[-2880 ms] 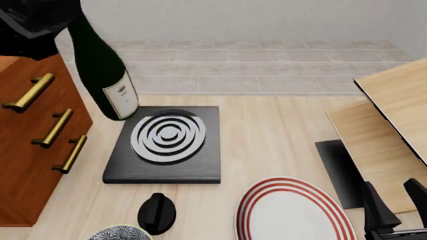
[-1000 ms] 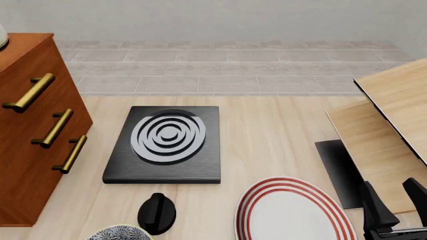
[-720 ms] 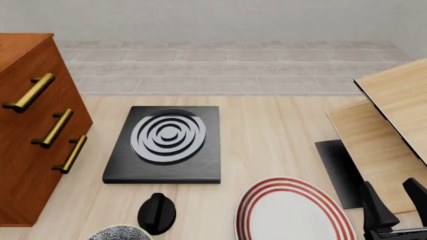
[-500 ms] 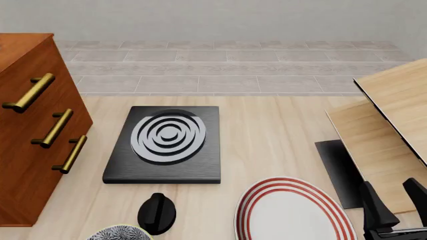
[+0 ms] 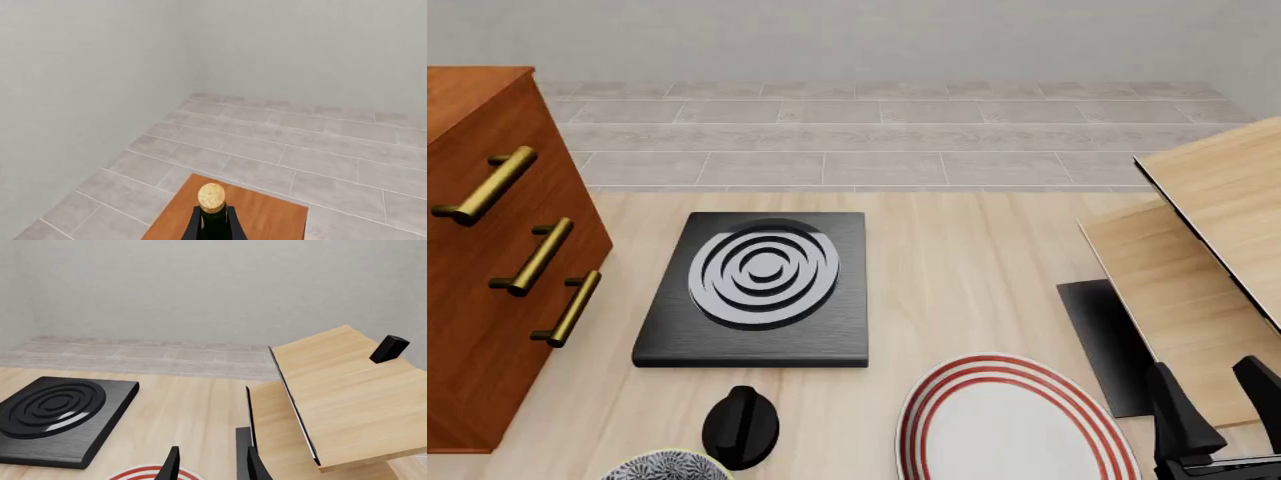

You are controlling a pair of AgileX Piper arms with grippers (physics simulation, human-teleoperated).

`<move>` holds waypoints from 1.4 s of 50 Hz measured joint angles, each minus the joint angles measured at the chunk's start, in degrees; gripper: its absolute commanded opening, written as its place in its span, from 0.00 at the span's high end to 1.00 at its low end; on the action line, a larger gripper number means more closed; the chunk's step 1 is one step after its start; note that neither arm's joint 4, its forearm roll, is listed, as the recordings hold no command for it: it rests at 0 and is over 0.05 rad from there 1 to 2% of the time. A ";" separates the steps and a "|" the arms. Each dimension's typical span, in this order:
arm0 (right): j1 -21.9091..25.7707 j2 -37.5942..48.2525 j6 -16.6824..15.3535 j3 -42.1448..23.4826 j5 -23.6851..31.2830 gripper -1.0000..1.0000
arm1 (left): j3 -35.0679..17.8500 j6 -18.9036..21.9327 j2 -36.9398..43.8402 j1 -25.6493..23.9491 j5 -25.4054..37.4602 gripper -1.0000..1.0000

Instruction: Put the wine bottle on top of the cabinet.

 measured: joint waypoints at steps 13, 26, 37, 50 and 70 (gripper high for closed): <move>-0.10 -0.03 -0.02 0.00 0.02 0.00 | 2.97 -0.72 -0.60 1.13 -4.73 1.00; -0.19 -0.10 -0.07 0.00 0.07 0.00 | 6.15 -0.99 -0.01 2.33 -12.26 1.00; -0.15 -0.14 -0.15 0.00 0.09 0.00 | 9.40 -0.61 1.37 2.64 -9.51 0.00; -0.12 -0.21 -0.15 0.00 0.12 0.00 | 12.47 -0.22 2.04 2.31 -7.10 0.00; -0.09 -0.35 -0.22 0.00 0.19 0.00 | 15.07 -0.93 -0.99 0.93 -5.90 0.00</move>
